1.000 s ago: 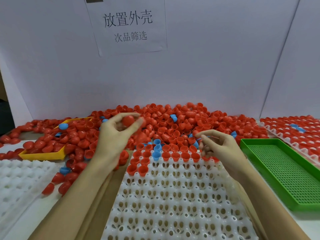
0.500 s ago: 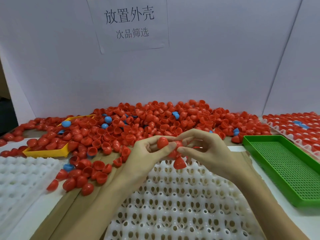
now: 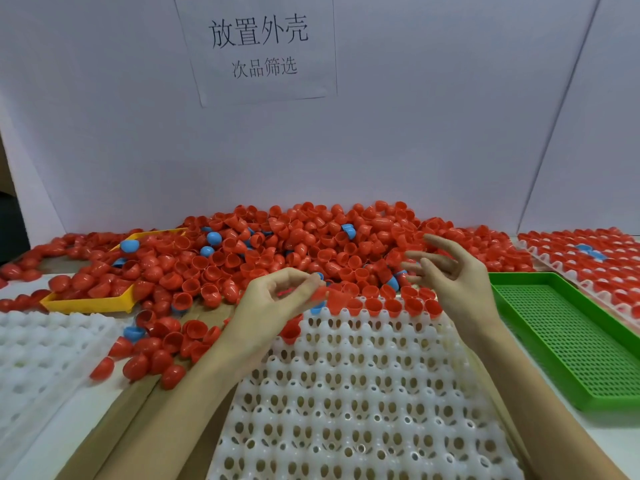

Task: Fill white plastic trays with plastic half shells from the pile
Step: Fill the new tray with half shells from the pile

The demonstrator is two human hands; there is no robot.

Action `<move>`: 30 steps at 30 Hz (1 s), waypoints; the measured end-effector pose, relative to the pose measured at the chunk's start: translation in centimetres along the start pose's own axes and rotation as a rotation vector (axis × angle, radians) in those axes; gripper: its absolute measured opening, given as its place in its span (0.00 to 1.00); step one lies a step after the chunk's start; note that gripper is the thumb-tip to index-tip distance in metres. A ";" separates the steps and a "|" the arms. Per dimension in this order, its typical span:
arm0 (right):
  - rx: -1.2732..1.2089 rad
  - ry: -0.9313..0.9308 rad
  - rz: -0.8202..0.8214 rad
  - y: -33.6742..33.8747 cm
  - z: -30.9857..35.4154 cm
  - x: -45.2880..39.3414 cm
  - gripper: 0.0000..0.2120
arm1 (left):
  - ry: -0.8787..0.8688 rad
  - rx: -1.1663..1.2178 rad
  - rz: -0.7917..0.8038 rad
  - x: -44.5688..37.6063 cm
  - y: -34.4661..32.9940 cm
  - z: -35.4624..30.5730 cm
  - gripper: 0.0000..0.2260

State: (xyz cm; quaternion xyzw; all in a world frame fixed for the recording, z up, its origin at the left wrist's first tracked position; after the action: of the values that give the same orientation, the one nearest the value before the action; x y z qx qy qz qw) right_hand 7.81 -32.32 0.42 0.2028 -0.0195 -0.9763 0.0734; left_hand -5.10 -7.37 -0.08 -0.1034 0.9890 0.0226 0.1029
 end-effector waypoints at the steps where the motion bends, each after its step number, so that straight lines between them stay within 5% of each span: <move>1: -0.009 -0.007 0.004 -0.1 0.1 0.1 0.15 | -0.006 0.008 -0.024 0.0 0.2 0.0 0.11; 10: 0.028 -0.074 -0.043 0.4 0.0 0.0 0.12 | -0.268 -0.627 -0.182 -1.0 3.7 -0.1 0.07; 20: 0.061 -0.100 -0.047 0.5 -0.2 0.0 0.12 | -0.402 -0.937 0.101 -0.6 2.7 1.1 0.04; 30: 0.069 -0.102 -0.043 0.6 -0.2 0.0 0.12 | -0.500 -1.008 0.090 0.0 2.2 0.5 0.06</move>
State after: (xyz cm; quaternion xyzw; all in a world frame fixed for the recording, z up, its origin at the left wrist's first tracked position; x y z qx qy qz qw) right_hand 7.99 -32.89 0.32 0.1557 -0.0524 -0.9854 0.0443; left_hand -5.42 -5.21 -0.55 -0.0891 0.8049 0.5203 0.2710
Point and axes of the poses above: each hand's wrist, its own x-axis away from the middle knuckle, its own y-axis out of the back of the hand, z = x × y, the point moved 2 cm from there along -x, towards the middle knuckle, and after that the axes turned 1 degree about y, right-handed, at the moved point
